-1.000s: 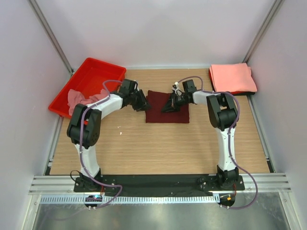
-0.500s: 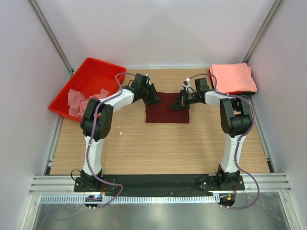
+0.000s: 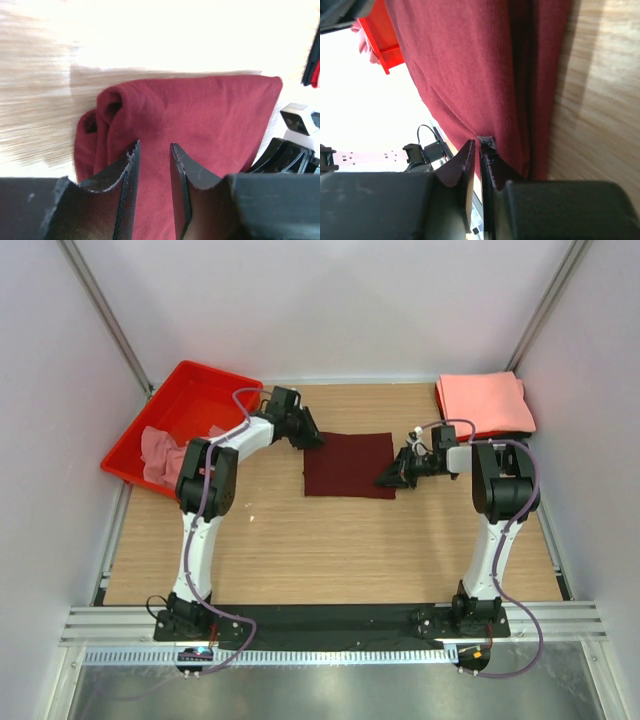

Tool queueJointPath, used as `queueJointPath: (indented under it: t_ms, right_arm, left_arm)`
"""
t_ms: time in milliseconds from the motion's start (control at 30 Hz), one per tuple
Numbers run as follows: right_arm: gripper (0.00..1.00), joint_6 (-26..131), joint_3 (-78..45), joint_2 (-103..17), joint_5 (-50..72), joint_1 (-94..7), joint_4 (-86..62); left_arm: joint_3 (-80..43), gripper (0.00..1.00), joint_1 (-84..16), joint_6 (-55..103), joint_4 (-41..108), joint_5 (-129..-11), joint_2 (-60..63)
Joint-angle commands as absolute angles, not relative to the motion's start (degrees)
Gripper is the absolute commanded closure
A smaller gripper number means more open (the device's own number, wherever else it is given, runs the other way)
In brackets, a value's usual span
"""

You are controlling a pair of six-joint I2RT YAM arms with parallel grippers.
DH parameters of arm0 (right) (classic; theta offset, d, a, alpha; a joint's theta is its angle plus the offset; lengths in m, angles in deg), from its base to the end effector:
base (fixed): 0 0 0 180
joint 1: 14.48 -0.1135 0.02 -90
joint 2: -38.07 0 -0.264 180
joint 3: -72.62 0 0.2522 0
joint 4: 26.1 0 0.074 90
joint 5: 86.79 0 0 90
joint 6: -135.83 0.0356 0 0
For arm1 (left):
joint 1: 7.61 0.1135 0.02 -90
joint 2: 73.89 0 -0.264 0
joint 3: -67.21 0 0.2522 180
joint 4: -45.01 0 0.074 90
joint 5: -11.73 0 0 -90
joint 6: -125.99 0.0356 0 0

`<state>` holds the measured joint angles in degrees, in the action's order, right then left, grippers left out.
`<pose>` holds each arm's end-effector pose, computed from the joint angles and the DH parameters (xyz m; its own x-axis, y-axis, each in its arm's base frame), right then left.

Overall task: Fold and stack the t-shirts
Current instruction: Fold the tshirt, then neatly place the folded tshirt to the corner

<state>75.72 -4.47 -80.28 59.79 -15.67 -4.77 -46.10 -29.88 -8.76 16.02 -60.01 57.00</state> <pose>0.3773 0.0376 0.0964 -0.9666 0.2544 -0.0299 0.0993 0.4797 0.8718 0.4653 -0.2026 0.1586 -0.8710 -0.3658 -0.3280 -0.0760 0.7599 -0.6456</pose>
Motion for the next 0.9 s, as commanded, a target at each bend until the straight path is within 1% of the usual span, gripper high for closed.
queueJointPath:
  t_ms: [0, 67, 167, 267, 300, 367, 400, 433, 500, 567, 767, 867]
  right_arm:
    - [0.82, 74.22, -4.24, -75.59, 56.83, -15.97, -3.21]
    - [0.77, 74.13, -5.29, -71.73, 54.72, -15.97, 0.04]
    - [0.72, 73.34, -8.54, -67.85, 48.4, -15.97, 4.88]
    - [0.46, 71.24, -12.41, -65.38, 40.86, -15.97, 7.7]
    - [0.39, 70.27, -13.2, -65.12, 39.26, -15.97, 7.87]
    - [0.35, 67.55, -15.66, -65.82, 35.14, -15.97, 8.4]
    - [0.27, 66.84, -17.85, -66.52, 33.98, -15.89, 8.66]
    - [0.25, 64.92, -19.26, -68.61, 32.84, -15.97, 10.15]
    - [0.21, 62.72, -23.99, -71.25, 30.38, -15.97, 12.43]
    - [0.2, 61.21, -26.12, -74.77, 29.58, -15.97, 13.15]
    - [0.19, 59.55, -30.7, -82.06, 28.44, -17.29, 11.48]
    - [0.19, 57.26, -32.81, -84.36, 24.58, -20.01, 14.81]
  left_arm:
    - [-51.13, 0.68, -29.32, -7.43, 14.03, -58.32, 56.19]
    - [-53.86, 0.68, -29.32, -6.9, 10.87, -57.09, 54.61]
    - [-52.91, 0.67, -29.5, -6.63, 8.75, -56.21, 49.88]
    - [-47.83, 0.66, -29.67, -6.02, 8.57, -56.21, 44.87]
    - [-46.06, 0.66, -29.76, -5.76, 8.48, -56.03, 43.63]
    - [-40.72, 0.66, -29.94, -5.58, 8.4, -56.38, 41.69]
    - [-39.03, 0.66, -29.85, -5.41, 8.57, -56.38, 39.94]
    - [-37.53, 0.66, -29.94, -4.97, 8.57, -56.64, 39.23]
    - [-33.5, 0.66, -29.94, -4.79, 8.4, -57.0, 37.82]
    - [-30.77, 0.67, -29.94, -4.27, 7.43, -56.47, 36.94]
    - [-26.18, 0.67, -29.94, -4.35, 6.73, -57.52, 32.72]
    - [-25.92, 0.67, -29.85, -4.79, 4.09, -57.53, 31.05]
